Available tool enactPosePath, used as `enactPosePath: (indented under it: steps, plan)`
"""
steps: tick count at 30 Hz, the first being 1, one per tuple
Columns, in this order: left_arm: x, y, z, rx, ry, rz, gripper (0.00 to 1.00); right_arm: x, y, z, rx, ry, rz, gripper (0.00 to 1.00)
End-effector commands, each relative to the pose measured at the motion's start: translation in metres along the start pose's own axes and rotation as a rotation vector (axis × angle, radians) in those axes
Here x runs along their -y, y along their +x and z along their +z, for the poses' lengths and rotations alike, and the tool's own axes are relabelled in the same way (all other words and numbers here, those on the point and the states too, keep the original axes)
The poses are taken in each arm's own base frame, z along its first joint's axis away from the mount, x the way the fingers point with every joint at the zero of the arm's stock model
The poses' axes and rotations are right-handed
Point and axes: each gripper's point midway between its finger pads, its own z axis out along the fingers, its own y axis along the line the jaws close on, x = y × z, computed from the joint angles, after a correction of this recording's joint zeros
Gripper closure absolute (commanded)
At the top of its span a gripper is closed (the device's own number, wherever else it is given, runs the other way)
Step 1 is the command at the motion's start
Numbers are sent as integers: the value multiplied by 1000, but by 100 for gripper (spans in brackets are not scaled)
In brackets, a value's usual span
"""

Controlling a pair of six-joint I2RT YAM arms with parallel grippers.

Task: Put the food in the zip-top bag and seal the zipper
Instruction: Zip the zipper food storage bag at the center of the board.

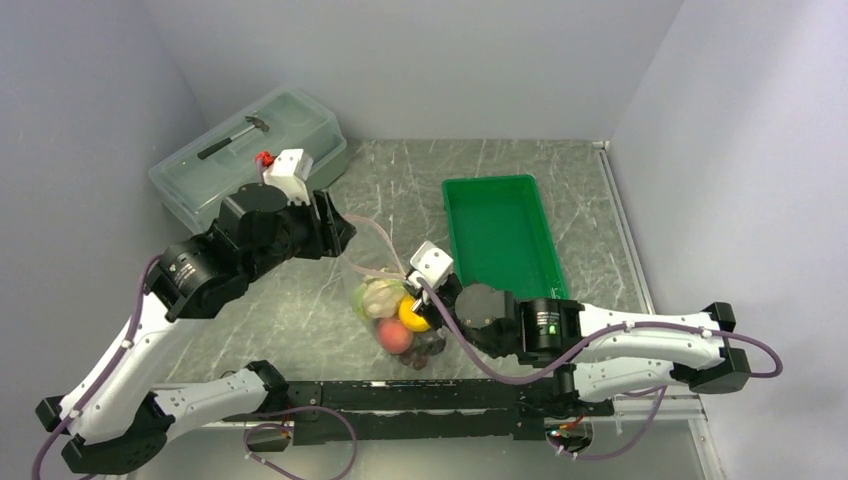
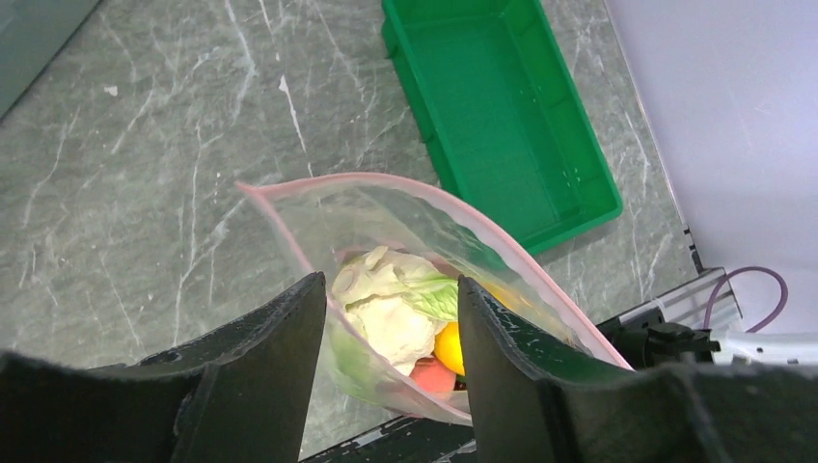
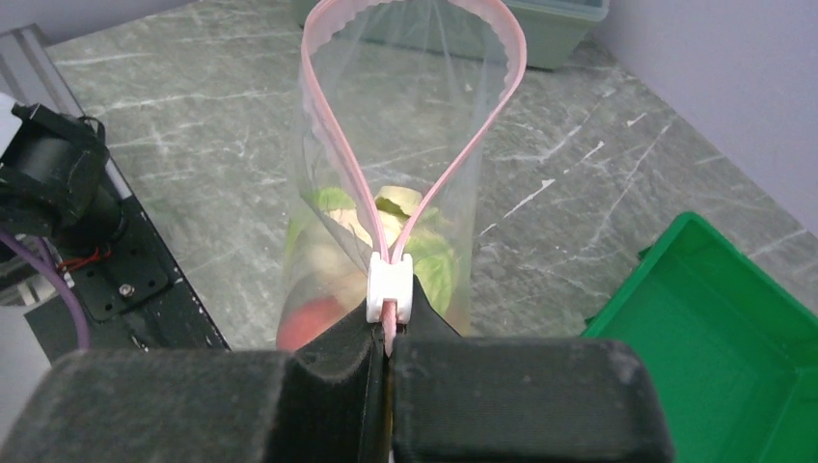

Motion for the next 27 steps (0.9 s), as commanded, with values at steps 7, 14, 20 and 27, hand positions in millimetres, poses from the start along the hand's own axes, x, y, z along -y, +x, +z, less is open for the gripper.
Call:
enactPosePath:
  steps: [7,14,20,27]
  plan:
    - [52,-23,-34,103,342,209,29,-14,-49,-17,58,-258,-46,100]
    - [87,-16,-60,141,613,362,11,-25,-66,-28,45,-384,-72,100]
    - [101,-2,-68,111,746,443,0,-32,-79,-34,30,-453,-74,100]
    - [117,22,-84,30,932,499,0,-40,-86,-39,8,-530,-48,100]
